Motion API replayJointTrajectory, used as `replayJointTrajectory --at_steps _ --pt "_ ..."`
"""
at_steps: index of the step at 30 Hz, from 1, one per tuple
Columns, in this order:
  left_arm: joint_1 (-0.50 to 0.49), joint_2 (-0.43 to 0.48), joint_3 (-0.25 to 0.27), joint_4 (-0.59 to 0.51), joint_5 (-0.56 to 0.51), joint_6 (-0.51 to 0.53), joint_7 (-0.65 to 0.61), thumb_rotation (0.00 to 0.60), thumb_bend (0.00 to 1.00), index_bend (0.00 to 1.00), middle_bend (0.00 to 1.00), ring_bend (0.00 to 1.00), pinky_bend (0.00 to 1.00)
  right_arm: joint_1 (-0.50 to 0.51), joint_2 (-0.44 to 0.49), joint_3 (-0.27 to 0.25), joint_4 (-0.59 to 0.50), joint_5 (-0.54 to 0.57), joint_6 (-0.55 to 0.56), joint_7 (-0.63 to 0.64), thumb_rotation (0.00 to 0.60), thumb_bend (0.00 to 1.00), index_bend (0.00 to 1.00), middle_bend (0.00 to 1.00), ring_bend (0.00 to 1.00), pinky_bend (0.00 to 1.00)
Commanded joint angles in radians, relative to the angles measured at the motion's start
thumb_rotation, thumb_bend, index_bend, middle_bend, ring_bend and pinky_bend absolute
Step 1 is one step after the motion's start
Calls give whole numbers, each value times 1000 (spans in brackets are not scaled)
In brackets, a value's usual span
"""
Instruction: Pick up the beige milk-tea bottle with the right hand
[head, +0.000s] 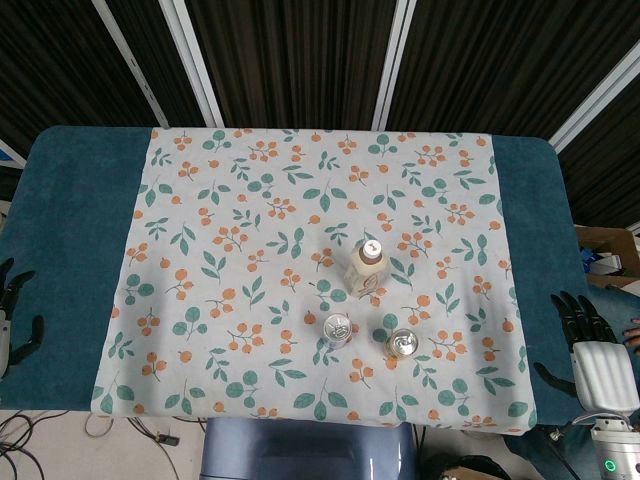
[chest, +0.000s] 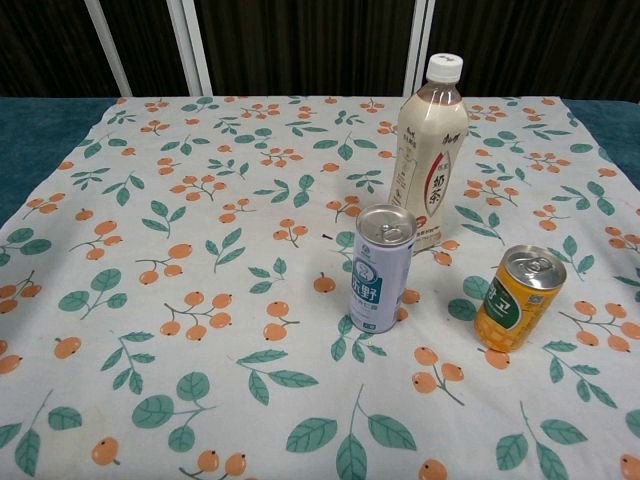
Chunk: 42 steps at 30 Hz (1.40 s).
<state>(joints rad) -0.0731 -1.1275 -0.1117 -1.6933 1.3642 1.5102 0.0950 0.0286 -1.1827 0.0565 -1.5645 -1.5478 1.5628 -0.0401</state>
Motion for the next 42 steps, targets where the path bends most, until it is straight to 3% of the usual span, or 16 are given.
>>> replayJointTrajectory --at_steps 1,33,37,42 --pt "0 0 0 0 0 0 0 600 475 157 0 34 6 0 0 1 0 0 1 0 600 212 30 81 18 199" --pt "4 -3 1 -3 -4 3 3 600 476 157 0 34 6 14 -15 4 17 -19 -4 27 600 212 26 81 24 198" --pt "6 -3 4 -4 -4 3 4 600 476 157 0 34 6 58 -28 7 24 -42 -54 81 600 212 21 81 24 198" --pt "4 -3 4 -3 -6 -4 6 600 476 150 0 34 6 156 -8 64 6 3 -181 95 600 211 20 81 24 198"
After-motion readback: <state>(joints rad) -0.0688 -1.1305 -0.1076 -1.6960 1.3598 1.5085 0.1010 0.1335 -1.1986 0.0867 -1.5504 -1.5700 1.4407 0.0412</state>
